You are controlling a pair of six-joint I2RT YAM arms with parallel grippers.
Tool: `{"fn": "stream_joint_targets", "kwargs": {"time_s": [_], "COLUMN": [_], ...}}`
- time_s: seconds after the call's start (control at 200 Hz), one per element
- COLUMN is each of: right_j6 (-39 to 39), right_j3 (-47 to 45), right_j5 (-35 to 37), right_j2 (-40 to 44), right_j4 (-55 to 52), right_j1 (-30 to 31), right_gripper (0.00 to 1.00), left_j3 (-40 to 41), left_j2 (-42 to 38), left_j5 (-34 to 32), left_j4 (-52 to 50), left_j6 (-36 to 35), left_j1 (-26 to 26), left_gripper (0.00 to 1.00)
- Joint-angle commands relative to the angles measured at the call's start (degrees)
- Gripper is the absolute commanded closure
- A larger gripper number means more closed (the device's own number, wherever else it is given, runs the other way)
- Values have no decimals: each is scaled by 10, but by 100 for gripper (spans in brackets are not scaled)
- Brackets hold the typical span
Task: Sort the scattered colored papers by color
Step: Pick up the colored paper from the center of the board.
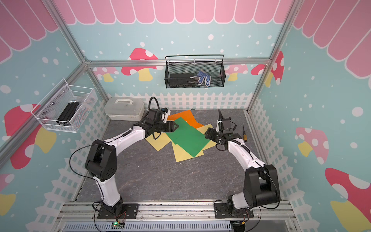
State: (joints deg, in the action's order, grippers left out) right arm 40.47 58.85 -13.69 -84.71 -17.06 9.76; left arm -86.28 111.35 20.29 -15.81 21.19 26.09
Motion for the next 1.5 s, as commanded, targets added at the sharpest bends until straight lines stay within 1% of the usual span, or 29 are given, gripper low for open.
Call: {"fn": "stream_joint_targets", "kwargs": {"time_s": [0.0, 0.21, 0.35, 0.565, 0.735, 1.191, 1.271, 1.341, 1.496], "right_j6": [75, 110, 132, 154, 164, 167, 169, 165, 160], "right_j3": [-22, -61, -72, -104, -108, -128, -132, -133, -130], "right_j5": [-78, -107, -130, -149, -160, -164, -170, -179, -181], "right_j2": [-22, -59, -84, -108, -129, -135, -140, -142, -141], "right_j4": [61, 127, 158, 209, 238, 254, 263, 268, 267], "right_j1": [2, 2, 2, 2, 2, -11, -16, -17, -18], "right_gripper": [22, 22, 23, 23, 23, 23, 23, 22, 22], "left_j3": [-41, -71, -58, -45, -35, -15, -12, -9, -6], "left_j2": [47, 97, 100, 110, 109, 122, 121, 122, 129], "left_j5": [10, 20, 2, -1, -12, -30, -35, -31, -32], "left_j4": [-70, -70, -75, -75, -75, -77, -76, -74, -75], "left_j6": [1, 12, 14, 10, 10, 14, 18, 18, 21], "left_j1": [22, 44, 47, 49, 49, 49, 49, 49, 49], "left_gripper": [42, 46, 46, 46, 47, 48, 50, 55, 53]}}
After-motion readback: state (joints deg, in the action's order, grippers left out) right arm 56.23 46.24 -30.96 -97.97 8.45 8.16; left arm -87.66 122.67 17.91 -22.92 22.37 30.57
